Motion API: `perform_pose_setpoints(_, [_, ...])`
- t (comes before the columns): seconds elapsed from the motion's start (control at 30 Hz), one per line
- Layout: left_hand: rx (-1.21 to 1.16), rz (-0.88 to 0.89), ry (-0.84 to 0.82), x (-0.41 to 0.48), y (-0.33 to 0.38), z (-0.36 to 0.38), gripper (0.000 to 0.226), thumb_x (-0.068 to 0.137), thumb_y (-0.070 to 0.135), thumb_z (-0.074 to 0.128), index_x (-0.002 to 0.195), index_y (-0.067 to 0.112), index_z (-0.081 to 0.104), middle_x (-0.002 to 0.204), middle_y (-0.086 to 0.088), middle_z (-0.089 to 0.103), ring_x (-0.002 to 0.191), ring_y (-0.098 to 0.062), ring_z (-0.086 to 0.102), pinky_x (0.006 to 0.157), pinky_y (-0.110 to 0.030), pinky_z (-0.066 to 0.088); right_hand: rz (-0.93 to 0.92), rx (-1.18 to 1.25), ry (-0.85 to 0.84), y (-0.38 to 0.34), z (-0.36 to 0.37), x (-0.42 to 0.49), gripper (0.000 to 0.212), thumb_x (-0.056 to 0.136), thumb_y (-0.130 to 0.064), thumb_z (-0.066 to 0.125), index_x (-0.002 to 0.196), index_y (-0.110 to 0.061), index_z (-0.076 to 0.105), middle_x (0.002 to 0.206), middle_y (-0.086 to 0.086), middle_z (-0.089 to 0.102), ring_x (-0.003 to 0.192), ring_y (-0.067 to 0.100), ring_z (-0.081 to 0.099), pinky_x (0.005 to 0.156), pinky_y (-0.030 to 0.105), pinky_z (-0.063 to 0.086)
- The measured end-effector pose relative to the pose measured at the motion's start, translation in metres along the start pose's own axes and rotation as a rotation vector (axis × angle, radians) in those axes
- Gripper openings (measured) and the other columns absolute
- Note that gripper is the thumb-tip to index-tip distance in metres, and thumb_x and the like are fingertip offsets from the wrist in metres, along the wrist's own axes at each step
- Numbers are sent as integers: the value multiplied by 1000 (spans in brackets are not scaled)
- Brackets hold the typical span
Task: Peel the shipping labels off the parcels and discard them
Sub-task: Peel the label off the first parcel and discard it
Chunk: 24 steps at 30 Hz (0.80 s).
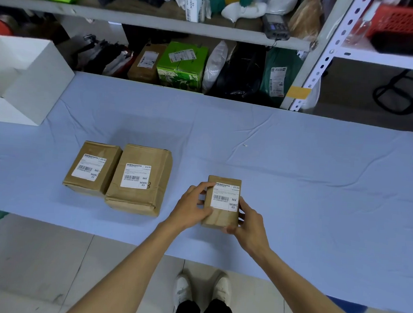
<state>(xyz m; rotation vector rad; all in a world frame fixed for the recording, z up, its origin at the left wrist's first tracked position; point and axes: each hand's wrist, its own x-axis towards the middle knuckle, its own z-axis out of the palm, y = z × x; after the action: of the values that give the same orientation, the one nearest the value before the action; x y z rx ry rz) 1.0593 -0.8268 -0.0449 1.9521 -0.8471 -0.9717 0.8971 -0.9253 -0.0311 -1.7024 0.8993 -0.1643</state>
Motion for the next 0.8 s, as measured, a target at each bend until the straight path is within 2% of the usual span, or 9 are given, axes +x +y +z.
perform_pose_setpoints(0.13, [-26,59,67,2,-3,0,51,82,14,72,122,38,53,124,4,44,115,-11,52,83,-19,53,24,-7,4,-1,2,0,84,64,12,67,124,-43,46,100,-24,65,84,-2,63,62,12,51])
perform_pose_setpoints(0.23, [-82,109,135,4,-2,5,49,80,18,75,118,40,54,121,7,48,113,-5,54,74,-8,50,44,-14,33,-1,5,-2,81,65,11,65,123,-43,45,97,-22,66,82,3,64,60,17,53])
perform_pose_setpoints(0.37, [-127,134,242,7,-4,9,41,79,23,77,115,32,59,117,9,57,107,0,60,83,-17,53,50,-24,40,-3,5,-3,81,67,12,64,123,-42,44,99,-23,64,85,5,64,59,15,53])
perform_pose_setpoints(0.47, [-157,113,275,7,-6,14,38,79,20,77,113,28,62,115,5,57,107,-3,60,84,-23,56,50,-38,34,-5,5,-4,80,66,11,65,132,-31,46,103,-17,65,86,6,63,60,15,52])
perform_pose_setpoints(0.57, [-141,104,267,6,-7,16,38,81,19,75,116,28,62,114,3,54,108,-6,60,85,-25,56,61,-49,32,-4,6,-4,80,65,10,66,135,-24,46,104,-9,67,85,11,64,60,18,54])
perform_pose_setpoints(0.8, [-94,77,209,8,-4,15,41,85,18,70,122,31,60,114,1,48,111,-11,57,93,-28,53,77,-85,36,-4,6,-2,78,68,8,67,137,-20,45,100,-4,67,83,17,65,64,28,59])
